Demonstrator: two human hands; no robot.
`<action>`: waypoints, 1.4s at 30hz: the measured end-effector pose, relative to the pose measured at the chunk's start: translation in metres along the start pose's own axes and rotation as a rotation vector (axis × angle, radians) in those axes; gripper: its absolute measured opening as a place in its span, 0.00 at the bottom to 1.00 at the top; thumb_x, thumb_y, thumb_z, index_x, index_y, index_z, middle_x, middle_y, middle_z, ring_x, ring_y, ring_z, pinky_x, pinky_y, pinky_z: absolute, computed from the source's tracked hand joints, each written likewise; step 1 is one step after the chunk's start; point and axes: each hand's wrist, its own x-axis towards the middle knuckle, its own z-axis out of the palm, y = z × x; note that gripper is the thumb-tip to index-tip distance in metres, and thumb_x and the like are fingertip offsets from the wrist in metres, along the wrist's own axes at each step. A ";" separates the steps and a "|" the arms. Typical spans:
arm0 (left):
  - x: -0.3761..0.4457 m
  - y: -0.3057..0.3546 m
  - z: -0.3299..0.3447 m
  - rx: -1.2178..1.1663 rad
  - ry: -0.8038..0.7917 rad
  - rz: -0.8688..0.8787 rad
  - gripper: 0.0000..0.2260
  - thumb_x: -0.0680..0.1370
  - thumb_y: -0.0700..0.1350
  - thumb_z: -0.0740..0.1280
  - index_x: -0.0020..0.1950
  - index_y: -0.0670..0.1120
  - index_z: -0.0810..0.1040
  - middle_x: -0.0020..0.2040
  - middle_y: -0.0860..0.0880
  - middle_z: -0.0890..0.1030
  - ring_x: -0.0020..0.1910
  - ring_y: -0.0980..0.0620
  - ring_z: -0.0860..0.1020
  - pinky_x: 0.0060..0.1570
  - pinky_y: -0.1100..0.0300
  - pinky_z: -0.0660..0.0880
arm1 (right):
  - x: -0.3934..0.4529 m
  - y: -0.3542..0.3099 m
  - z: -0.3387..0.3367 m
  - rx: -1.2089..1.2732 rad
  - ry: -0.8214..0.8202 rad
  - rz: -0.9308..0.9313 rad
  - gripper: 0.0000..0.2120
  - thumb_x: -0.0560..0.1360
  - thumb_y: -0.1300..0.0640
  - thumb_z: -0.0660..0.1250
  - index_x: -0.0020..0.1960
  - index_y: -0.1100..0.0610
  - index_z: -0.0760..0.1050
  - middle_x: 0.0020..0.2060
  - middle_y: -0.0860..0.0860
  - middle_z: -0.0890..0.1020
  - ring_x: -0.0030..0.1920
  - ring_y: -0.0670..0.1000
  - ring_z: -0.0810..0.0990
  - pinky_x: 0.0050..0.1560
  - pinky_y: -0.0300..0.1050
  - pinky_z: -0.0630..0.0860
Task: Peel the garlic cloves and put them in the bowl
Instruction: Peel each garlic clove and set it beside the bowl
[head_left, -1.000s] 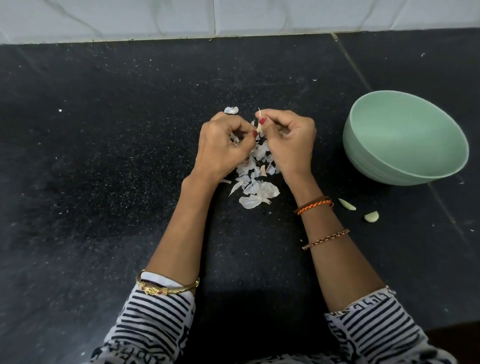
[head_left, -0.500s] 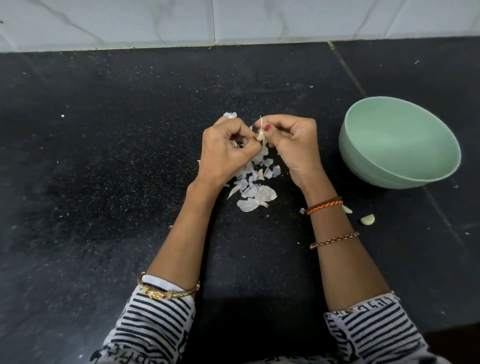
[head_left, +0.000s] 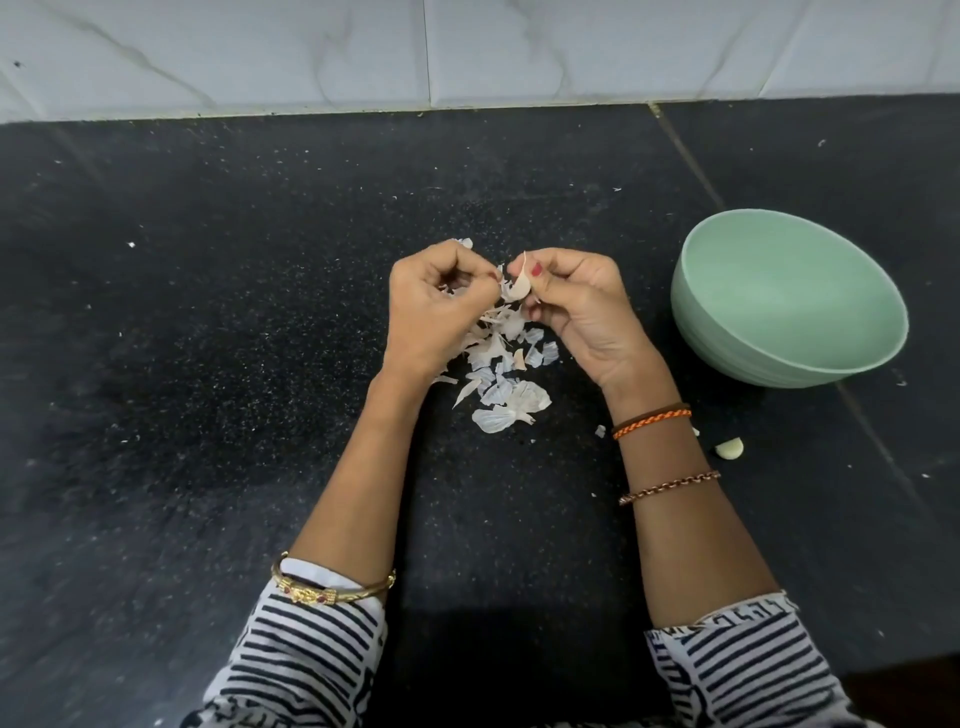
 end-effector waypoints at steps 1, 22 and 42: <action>0.002 0.000 -0.004 -0.034 0.046 -0.009 0.02 0.65 0.45 0.66 0.33 0.48 0.78 0.28 0.58 0.78 0.31 0.57 0.73 0.34 0.65 0.71 | 0.000 -0.001 -0.002 0.047 0.008 0.014 0.14 0.76 0.70 0.60 0.36 0.59 0.80 0.26 0.47 0.79 0.28 0.41 0.72 0.30 0.33 0.70; -0.001 -0.006 0.003 0.083 -0.100 -0.037 0.04 0.74 0.45 0.67 0.40 0.46 0.77 0.32 0.58 0.73 0.30 0.62 0.69 0.35 0.69 0.67 | 0.002 0.002 0.003 -0.237 0.167 -0.136 0.10 0.76 0.67 0.63 0.42 0.54 0.79 0.36 0.45 0.81 0.36 0.40 0.77 0.35 0.33 0.74; -0.002 -0.008 0.007 0.027 -0.188 -0.077 0.11 0.74 0.57 0.59 0.39 0.51 0.73 0.33 0.56 0.71 0.33 0.60 0.68 0.36 0.63 0.68 | 0.001 -0.001 0.002 -0.268 0.170 -0.185 0.09 0.74 0.67 0.65 0.41 0.56 0.79 0.36 0.46 0.81 0.34 0.40 0.78 0.34 0.33 0.75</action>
